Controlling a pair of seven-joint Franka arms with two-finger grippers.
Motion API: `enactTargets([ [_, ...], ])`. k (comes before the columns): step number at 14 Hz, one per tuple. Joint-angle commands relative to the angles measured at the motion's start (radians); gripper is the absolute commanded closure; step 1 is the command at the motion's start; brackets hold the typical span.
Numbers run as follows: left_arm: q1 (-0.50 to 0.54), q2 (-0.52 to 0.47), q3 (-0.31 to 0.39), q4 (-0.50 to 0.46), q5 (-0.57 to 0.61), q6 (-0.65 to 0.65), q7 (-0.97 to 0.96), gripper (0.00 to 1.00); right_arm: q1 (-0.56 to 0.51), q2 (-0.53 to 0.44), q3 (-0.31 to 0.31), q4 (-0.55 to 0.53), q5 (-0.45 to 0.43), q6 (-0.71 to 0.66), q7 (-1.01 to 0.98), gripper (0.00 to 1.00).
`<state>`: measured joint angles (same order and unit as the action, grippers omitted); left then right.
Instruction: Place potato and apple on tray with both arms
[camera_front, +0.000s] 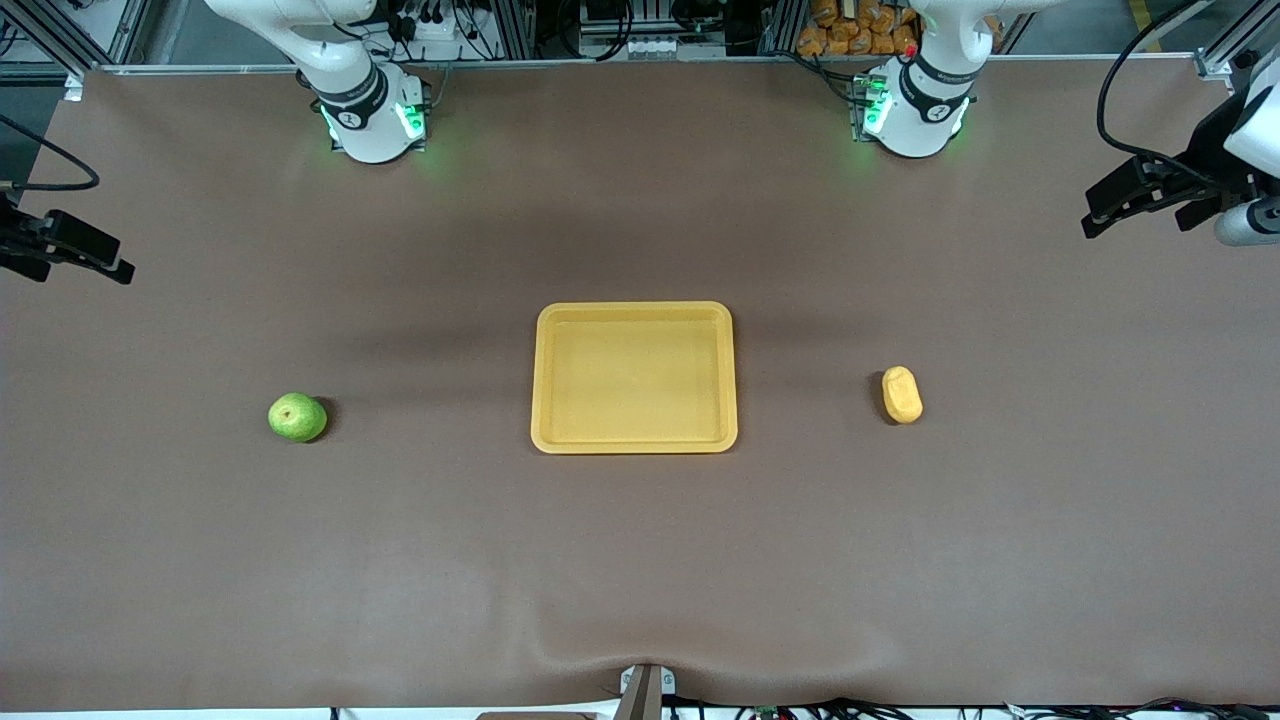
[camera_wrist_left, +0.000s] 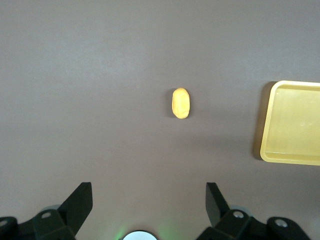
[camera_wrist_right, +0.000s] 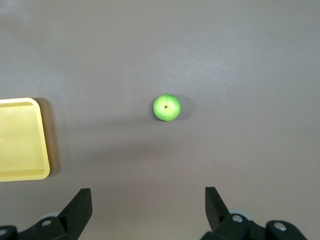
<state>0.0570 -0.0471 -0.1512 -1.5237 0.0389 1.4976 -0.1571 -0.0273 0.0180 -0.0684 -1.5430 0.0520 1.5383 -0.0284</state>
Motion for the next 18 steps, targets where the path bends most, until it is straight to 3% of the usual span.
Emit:
enactTargets([
  [1, 0.007, -0.005, -0.001, 0.013, -0.005, -0.019, 0.01, 0.0, -0.008, 0.02, 0.012, 0.029, -0.006, -0.009, 0.011, 0.0],
  [13, 0.006, 0.041, -0.004, 0.017, 0.0, -0.014, -0.001, 0.0, -0.008, 0.042, 0.012, 0.029, 0.0, -0.006, 0.013, 0.0],
  [18, 0.001, 0.055, -0.011, -0.007, -0.007, 0.059, -0.007, 0.0, -0.008, 0.043, 0.012, 0.029, 0.0, -0.006, 0.015, 0.0],
])
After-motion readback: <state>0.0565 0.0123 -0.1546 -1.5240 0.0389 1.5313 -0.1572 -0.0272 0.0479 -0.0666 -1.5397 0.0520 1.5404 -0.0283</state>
